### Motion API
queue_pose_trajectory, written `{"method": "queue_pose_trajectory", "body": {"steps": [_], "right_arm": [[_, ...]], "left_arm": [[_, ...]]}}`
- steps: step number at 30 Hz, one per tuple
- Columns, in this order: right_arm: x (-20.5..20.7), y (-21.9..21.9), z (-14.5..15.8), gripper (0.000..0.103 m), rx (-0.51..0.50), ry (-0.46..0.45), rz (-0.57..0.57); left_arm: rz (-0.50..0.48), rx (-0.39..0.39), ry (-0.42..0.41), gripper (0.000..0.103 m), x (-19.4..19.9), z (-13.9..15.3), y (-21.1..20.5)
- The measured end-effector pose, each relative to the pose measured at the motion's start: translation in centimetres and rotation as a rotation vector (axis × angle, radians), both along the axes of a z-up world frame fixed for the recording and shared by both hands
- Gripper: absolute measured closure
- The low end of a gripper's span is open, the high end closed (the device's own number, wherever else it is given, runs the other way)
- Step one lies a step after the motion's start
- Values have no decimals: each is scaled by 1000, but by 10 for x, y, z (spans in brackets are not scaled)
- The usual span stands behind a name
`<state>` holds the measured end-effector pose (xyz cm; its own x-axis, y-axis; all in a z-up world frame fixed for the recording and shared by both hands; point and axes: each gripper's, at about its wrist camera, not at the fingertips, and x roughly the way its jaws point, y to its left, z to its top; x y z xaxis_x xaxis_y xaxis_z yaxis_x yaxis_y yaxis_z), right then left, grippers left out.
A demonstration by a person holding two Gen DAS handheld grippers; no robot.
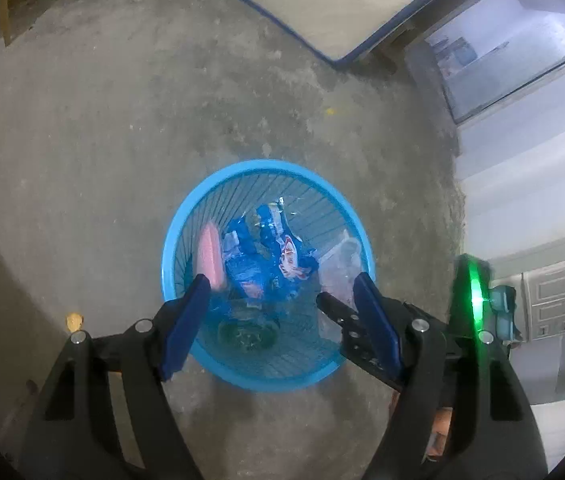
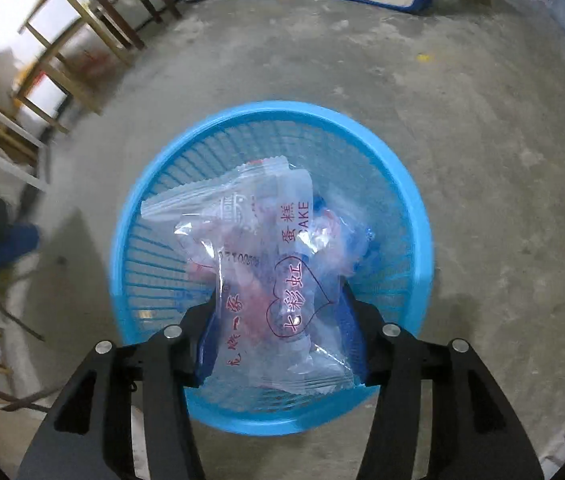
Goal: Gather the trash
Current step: 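Open the left tool over the wastebasket while the right tool releases the bag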
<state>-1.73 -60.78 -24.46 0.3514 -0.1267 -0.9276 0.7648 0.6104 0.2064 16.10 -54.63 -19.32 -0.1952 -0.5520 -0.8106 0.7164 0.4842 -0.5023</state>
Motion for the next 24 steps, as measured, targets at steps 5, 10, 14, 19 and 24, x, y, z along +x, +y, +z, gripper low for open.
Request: {"method": "queue_pose_trajectory", "body": {"steps": [5, 10, 14, 19, 24], "right_arm": [[-14, 4, 10, 52, -60, -52, -38], [-10, 2, 14, 48, -33, -85, -1], [8, -5, 8, 22, -13, -55, 56], [14, -8, 4, 22, -30, 21, 37], [1, -1, 32, 22, -101, -39, -23]], "left_arm": [[-20, -77, -67, 33, -9, 38, 11], [-59, -140, -107, 33, -25, 82, 28], [-51, -228, -88, 31, -39, 133, 71], [-41, -270, -132, 26, -53, 180, 131], [-27, -336, -178, 22, -65, 215, 199]]}}
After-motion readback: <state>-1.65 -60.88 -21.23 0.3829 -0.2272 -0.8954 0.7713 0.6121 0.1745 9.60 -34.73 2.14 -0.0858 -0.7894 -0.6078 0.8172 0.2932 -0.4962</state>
